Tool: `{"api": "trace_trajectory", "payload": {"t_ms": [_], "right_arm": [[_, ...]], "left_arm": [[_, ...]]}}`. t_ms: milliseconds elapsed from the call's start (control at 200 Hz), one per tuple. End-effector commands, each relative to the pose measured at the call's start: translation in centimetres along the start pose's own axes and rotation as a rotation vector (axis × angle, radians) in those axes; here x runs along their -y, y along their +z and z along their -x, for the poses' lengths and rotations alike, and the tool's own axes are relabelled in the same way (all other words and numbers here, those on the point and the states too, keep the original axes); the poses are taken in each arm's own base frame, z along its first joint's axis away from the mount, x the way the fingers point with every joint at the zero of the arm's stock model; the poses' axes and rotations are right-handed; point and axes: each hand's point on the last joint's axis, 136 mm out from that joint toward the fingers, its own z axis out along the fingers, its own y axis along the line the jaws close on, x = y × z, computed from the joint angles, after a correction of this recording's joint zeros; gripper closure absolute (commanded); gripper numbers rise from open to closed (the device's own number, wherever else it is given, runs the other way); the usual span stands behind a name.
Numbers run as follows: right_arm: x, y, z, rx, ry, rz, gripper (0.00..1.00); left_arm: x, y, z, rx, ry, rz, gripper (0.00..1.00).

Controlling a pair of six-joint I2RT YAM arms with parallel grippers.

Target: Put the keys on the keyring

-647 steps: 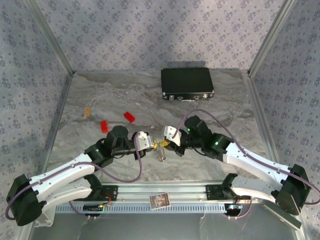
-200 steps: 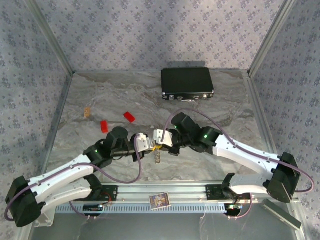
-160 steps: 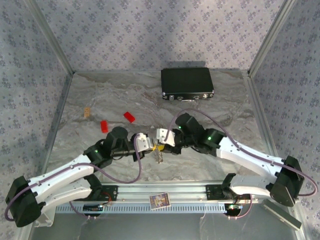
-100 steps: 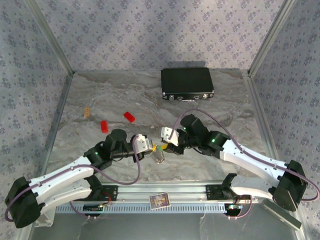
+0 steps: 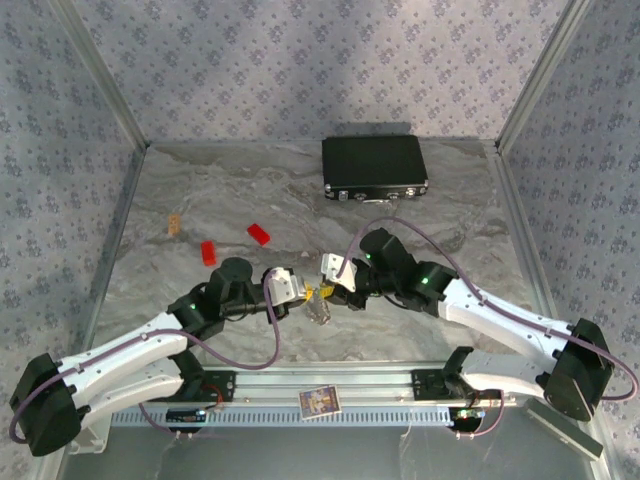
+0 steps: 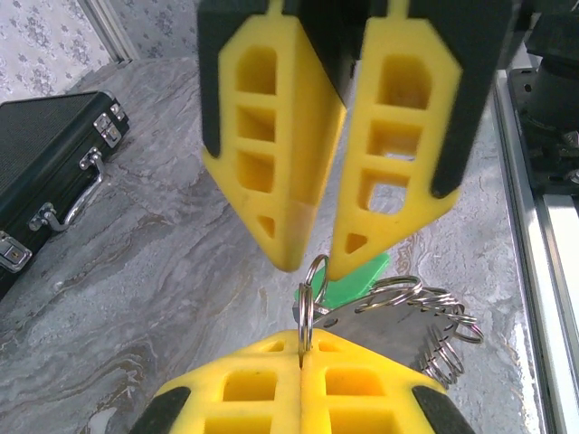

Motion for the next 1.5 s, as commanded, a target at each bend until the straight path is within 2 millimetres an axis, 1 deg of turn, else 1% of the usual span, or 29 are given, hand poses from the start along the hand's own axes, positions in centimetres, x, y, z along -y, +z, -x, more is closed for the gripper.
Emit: {"api": "trace_trajectory", "payload": {"t_ms": [0,130,230,315,395,525,670,785,959,1004,1039,1139,1219,1329,1499], "right_arm": [[-0.1,-0.2,0.5,0.007,0.006,0.011,0.89],[0.0,-0.3,0.4,-0.002,-0.001,0.002,0.98],[0.2,-0.1,-0.2,-0.014,0.002,-0.005,1.0],[0.1,0.5,-0.6,-0.015,0.015,0.006,1.0],[-0.1,0.8,-0.4,-0.006,0.029,0.023,1.0],[-0.1,0.8,-0.5,-0.009,0.024,0.016,1.0],[0.0,0.5,-0.7,-0.016,0.018,0.008,0.95],[-0.1,0.4,-0.7,-0.009,0.017,0.008,0.97],[-0.2,1.3,-1.3,-0.032,0.029,0.025,0.98],[-0.4,1.4,-1.2,-0.03,0.029,0.033,0.97],[-0.3,1.3,-1.0,-0.021,0.023,0.029,0.94],[0.1,0.7,-0.5,0.009,0.008,0.0,0.77],[0.1,0.1,-0.2,0.038,-0.005,-0.016,0.7],[-0.2,-0.3,0.2,0.07,-0.025,-0.013,0.68],[-0.4,-0.2,0.4,0.079,-0.028,-0.002,0.69]], "left_arm": [[0.2,-0.4,2.0,0.079,0.017,-0.008,1.0],[0.3,-0.4,2.0,0.087,0.02,-0.013,1.0],[0.6,-0.5,2.3,0.106,0.024,-0.026,1.0],[0.9,-0.6,2.8,0.131,0.029,-0.044,1.0],[1.1,-0.7,3.3,0.16,0.031,-0.054,1.0],[1.0,-0.7,3.2,0.167,0.034,-0.049,1.0],[1.0,-0.8,3.3,0.17,0.042,-0.042,1.0],[1.1,-0.9,3.3,0.176,0.041,-0.042,1.0],[1.1,-0.9,3.6,0.196,0.044,-0.043,1.0],[1.1,-0.9,3.6,0.196,0.042,-0.044,1.0],[1.1,-0.8,3.5,0.194,0.041,-0.044,1.0],[1.0,-0.8,3.4,0.189,0.041,-0.042,1.0],[1.1,-0.7,3.2,0.183,0.038,-0.046,1.0],[1.1,-0.6,3.0,0.181,0.035,-0.048,1.0],[1.2,-0.5,3.1,0.182,0.029,-0.054,1.0]]}}
